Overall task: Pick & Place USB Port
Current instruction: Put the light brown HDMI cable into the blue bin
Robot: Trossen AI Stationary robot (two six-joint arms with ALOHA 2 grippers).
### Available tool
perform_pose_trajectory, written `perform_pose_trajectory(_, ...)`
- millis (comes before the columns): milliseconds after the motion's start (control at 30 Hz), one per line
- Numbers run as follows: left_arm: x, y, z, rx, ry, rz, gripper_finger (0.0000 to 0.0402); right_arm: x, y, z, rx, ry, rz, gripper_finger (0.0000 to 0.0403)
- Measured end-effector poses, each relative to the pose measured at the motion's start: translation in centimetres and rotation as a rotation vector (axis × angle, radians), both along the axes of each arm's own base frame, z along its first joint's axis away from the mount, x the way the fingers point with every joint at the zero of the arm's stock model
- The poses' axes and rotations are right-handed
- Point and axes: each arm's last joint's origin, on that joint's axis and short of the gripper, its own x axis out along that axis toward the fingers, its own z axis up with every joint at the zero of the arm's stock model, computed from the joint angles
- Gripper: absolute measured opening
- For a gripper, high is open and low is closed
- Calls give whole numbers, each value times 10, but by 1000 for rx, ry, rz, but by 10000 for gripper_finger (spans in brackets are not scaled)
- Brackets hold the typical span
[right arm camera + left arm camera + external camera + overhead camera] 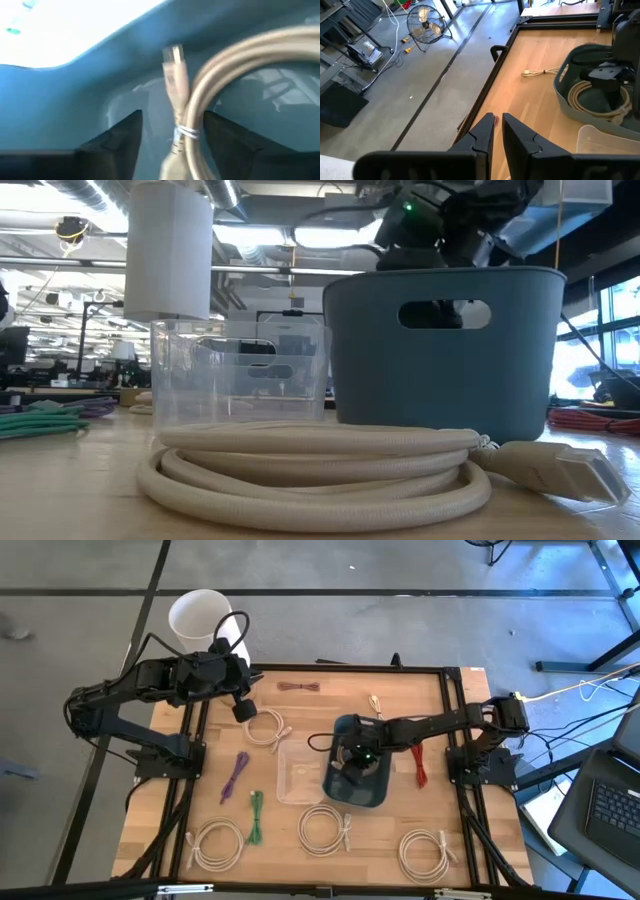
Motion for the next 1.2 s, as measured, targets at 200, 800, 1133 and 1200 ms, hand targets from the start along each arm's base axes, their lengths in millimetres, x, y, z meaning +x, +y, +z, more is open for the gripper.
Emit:
perform_pose_trajectory(200, 0, 0, 0, 0, 0, 0, 31, 11, 0, 21, 2, -9, 5, 256)
perform_pose_trajectory(800, -1, 0, -1, 34, 40, -21, 31, -29, 17, 232, -131, 286, 87, 198)
perform_pose_trajectory(1133, -1, 2, 0, 107, 85, -18, 31, -62, 108, 237, -135, 283, -50, 194)
perform_pose_trajectory(1200, -2, 4, 0, 114, 92, -12, 31, -72, 128, 227, -108, 337, -94, 193)
